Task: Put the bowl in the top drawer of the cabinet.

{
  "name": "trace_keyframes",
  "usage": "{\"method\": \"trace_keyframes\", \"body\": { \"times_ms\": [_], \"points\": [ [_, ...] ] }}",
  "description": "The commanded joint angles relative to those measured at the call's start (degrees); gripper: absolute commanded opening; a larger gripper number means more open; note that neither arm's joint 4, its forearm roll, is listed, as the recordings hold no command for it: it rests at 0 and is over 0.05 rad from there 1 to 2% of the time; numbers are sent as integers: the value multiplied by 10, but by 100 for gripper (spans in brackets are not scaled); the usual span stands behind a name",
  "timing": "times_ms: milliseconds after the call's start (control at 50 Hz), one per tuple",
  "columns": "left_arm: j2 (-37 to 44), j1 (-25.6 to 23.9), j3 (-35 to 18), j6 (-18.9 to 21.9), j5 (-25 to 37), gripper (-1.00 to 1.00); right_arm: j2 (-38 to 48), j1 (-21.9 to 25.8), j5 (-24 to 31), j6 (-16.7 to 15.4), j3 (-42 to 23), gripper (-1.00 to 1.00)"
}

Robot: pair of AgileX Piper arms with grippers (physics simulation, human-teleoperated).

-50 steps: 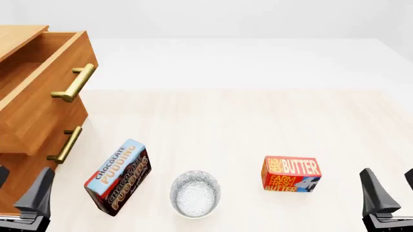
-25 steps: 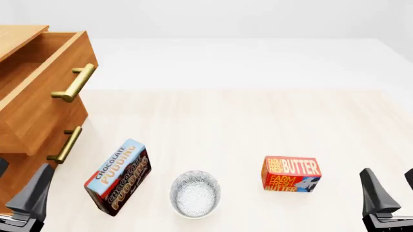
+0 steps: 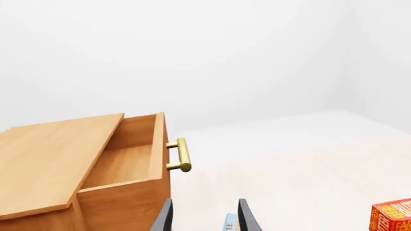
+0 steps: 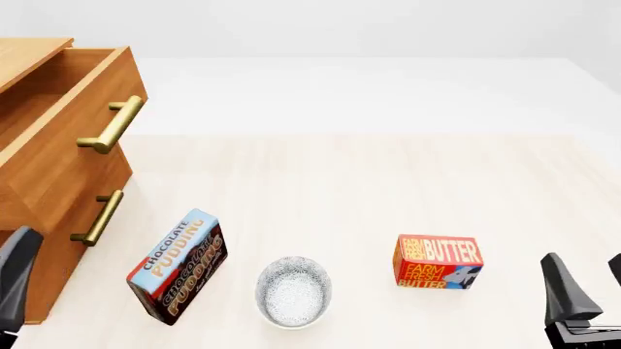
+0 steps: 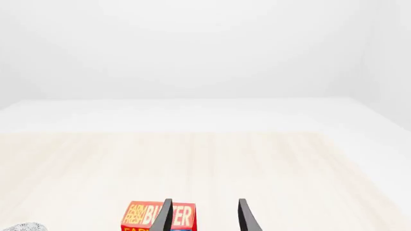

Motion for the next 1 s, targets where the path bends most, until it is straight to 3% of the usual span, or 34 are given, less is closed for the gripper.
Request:
{"method": "trace_keyframes", "body": {
  "times_ms": [20, 140, 160, 260, 540, 560, 580, 760, 1000],
  "points": [
    [0, -16, -56, 19, 36, 100, 0, 0, 0, 0, 0, 100],
    [0, -22, -82, 32, 53, 100, 0, 0, 0, 0, 0, 100],
    [0, -22, -88, 53, 57, 100, 0, 0, 0, 0, 0, 100],
    [0, -37, -130, 79, 85, 100, 0, 0, 0, 0, 0, 100],
    [5, -42, -199, 99, 149, 100, 0, 0, 0, 0, 0, 100],
    [22, -44, -226, 84, 160, 100, 0, 0, 0, 0, 0, 100],
    [130, -55, -388, 94, 220, 100, 0, 0, 0, 0, 0, 100],
    [150, -63, -420, 89, 232, 100, 0, 0, 0, 0, 0, 100],
    [203, -58, -491, 52, 269, 100, 0, 0, 0, 0, 0, 100]
  ]
}}
